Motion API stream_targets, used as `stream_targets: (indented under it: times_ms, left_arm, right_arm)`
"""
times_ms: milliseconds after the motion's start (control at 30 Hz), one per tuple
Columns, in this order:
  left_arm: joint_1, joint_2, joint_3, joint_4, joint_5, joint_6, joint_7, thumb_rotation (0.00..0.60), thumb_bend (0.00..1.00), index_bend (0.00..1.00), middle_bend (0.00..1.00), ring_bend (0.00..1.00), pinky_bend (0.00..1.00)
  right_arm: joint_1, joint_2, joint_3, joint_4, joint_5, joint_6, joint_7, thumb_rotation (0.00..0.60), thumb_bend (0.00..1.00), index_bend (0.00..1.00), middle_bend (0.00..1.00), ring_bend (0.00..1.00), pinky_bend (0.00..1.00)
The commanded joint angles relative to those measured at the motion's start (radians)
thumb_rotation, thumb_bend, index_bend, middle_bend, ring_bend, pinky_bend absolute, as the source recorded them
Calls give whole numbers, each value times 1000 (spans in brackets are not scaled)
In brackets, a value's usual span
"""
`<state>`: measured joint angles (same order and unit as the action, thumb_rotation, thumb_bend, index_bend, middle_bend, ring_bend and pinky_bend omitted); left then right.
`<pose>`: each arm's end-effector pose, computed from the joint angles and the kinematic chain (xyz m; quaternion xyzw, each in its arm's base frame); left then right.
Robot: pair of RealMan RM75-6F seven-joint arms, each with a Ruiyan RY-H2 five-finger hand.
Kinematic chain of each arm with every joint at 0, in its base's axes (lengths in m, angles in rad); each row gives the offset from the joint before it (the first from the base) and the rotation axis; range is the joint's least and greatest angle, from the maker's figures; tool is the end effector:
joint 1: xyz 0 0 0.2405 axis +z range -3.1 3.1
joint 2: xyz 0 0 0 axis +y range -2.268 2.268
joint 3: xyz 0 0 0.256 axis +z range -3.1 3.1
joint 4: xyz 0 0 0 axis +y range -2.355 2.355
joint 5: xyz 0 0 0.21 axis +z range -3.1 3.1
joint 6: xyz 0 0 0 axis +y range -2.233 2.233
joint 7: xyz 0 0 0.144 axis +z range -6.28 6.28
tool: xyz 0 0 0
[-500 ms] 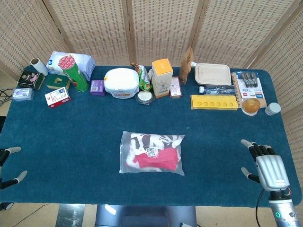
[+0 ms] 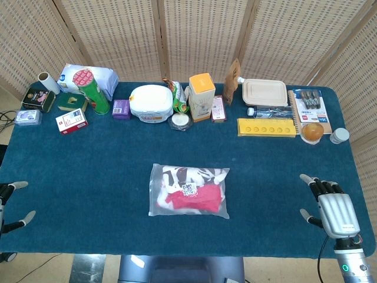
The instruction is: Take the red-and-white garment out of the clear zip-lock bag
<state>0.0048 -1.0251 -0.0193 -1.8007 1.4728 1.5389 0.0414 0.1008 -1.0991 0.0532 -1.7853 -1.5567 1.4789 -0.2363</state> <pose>-0.2981 0.1459 0.1762 -0.5551 -0.4285 -0.3784 0.6042 -0.2662 -0.1825 0.1485 0.6340 -0.3421 0.3817 0.5791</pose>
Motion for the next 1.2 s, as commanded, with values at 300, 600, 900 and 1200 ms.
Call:
stream_targets:
  times_ms: [300,600,900,1200]
  left_arm:
    - [-1,13,-8,-3,6,8,-3,600,181,273,324,242,256]
    - [-12,35,-18,-13,15,8,-1,600,182,273,324,242,256]
    - [-33,58,-34,-28,6,-9,14,600,182,273,324,242,256]
    - [-51,66,-44,-28,-9,-32,20,600,182,273,324,242,256]
  right_arm:
    - [10,13,-12,-11,-28,-16,45,600,227,202,293,333,279]
    - [95,70,-29,-79,-92,-140,169,600,222,177,276,326,278]
    - [264,48,25,-180,-50,-366,111,600,75,89,203,268,265]
    - [420,-36,81,-231,212,-594,-81,600,16,0,0,106,167]
